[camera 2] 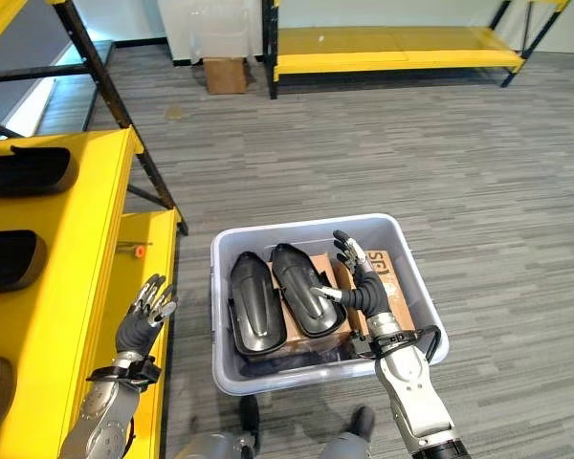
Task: Move parts from the plastic box to the shelf.
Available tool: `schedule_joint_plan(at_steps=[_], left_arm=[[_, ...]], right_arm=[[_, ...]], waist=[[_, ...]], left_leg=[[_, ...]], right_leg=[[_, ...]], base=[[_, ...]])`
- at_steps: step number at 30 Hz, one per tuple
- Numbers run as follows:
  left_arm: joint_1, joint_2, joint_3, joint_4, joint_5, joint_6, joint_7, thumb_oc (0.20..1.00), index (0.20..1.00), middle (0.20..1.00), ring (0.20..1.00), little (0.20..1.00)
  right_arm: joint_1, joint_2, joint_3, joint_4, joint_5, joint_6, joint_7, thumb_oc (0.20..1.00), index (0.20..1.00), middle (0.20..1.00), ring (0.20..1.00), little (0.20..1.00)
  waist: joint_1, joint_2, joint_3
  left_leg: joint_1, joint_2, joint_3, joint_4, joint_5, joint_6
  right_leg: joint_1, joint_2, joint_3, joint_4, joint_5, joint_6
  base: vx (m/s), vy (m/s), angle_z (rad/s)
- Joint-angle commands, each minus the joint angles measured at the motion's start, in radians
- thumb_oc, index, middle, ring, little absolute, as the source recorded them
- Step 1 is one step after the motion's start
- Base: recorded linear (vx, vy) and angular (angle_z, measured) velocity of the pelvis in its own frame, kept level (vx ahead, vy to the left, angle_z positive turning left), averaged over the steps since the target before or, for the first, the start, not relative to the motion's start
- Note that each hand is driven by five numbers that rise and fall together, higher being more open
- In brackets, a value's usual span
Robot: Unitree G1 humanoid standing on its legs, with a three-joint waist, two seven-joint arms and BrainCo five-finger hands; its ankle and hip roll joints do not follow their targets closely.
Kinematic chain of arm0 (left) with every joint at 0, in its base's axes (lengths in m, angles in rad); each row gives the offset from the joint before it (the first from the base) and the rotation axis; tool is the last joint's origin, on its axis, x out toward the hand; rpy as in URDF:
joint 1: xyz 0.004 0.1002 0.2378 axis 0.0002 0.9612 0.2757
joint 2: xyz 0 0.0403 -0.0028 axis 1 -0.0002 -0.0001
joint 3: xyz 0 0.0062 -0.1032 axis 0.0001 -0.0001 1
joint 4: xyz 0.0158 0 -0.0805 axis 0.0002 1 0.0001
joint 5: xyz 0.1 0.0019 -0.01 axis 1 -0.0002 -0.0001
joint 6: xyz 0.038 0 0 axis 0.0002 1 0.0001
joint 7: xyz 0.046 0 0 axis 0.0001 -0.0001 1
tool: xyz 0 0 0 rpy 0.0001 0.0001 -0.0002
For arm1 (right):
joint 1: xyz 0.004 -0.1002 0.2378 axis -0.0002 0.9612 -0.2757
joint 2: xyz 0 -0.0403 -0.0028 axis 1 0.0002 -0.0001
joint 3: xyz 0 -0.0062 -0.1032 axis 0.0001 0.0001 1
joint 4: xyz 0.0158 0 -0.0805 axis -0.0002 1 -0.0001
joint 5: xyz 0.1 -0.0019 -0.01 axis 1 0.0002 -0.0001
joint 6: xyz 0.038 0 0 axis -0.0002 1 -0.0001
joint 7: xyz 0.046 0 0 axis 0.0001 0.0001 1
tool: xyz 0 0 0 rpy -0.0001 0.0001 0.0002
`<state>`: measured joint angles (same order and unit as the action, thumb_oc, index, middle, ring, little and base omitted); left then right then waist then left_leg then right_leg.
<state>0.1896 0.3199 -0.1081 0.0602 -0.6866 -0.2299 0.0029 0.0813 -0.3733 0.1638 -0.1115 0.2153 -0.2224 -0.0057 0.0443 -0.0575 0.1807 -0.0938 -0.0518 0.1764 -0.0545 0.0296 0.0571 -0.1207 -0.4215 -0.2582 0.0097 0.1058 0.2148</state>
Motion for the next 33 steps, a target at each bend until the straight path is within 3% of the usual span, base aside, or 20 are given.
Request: schedule_joint_plan(at_steps=[1,2,8,13,24,33], left_arm=[[-0.015,-0.015,0.014,-0.055,0.001,-0.036,-0.016,1.000,1.000,1.000,1.000,1.000],[-0.016,-0.021,-0.004,-0.060,0.002,-0.029,-0.022,1.000,1.000,1.000,1.000,1.000],[-0.012,-0.024,0.001,-0.065,-0.007,-0.029,-0.023,1.000,1.000,1.000,1.000,1.000],[-0.006,-0.025,0.001,-0.066,-0.012,-0.033,-0.028,1.000,1.000,1.000,1.000,1.000],[-0.107,-0.020,-0.026,-0.070,-0.020,-0.069,0.004,1.000,1.000,1.000,1.000,1.000],[-0.226,-0.056,-0.072,-0.067,-0.021,-0.110,0.075,1.000,1.000,1.000,1.000,1.000]], right_arm=[[-0.025,-0.030,-0.067,-0.047,0.031,-0.035,0.004,1.000,1.000,1.000,1.000,1.000],[-0.019,-0.035,-0.085,-0.058,0.041,-0.042,0.001,1.000,1.000,1.000,1.000,1.000],[-0.022,-0.045,-0.083,-0.065,0.053,-0.054,-0.001,1.000,1.000,1.000,1.000,1.000],[-0.034,-0.053,-0.080,-0.062,0.044,-0.059,-0.008,1.000,1.000,1.000,1.000,1.000],[-0.290,-0.080,0.021,0.071,-0.036,-0.068,-0.085,1.000,1.000,1.000,1.000,1.000],[-0.506,-0.007,0.124,0.278,-0.044,-0.050,-0.178,1.000,1.000,1.000,1.000,1.000]], waist=[[-0.006,-0.034,-0.024],[-0.024,-0.028,-0.017],[-0.039,-0.003,0.003],[-0.043,0.011,0.016],[-0.026,0.047,0.080],[-0.009,0.080,0.152]], left_leg=[[0.034,0.110,-0.038,0.020,-0.028,-0.088],[0.023,0.137,-0.041,0.025,-0.016,-0.104],[0.013,0.197,-0.033,0.022,0.004,-0.128],[0.015,0.215,-0.025,0.012,0.013,-0.135],[-0.047,0.231,-0.015,0.018,0.039,-0.150],[-0.123,0.226,-0.017,0.017,0.063,-0.156]], right_leg=[[0.046,0.026,-0.024,0.040,0.111,0.020],[0.041,0.042,-0.042,0.061,0.074,0.009],[0.016,0.089,-0.036,0.077,0.006,-0.016],[0.000,0.110,-0.023,0.079,-0.016,-0.025],[-0.083,0.128,0.013,0.082,-0.017,-0.041],[-0.169,0.133,0.033,0.080,0.004,-0.049]], base=[[0.03,-0.227,0.68],[0.02,-0.193,0.20],[-0.01,-0.143,-0.02],[0.00,-0.053,-0.07],[-0.05,-0.029,-0.06],[-0.06,-0.009,-0.02]])
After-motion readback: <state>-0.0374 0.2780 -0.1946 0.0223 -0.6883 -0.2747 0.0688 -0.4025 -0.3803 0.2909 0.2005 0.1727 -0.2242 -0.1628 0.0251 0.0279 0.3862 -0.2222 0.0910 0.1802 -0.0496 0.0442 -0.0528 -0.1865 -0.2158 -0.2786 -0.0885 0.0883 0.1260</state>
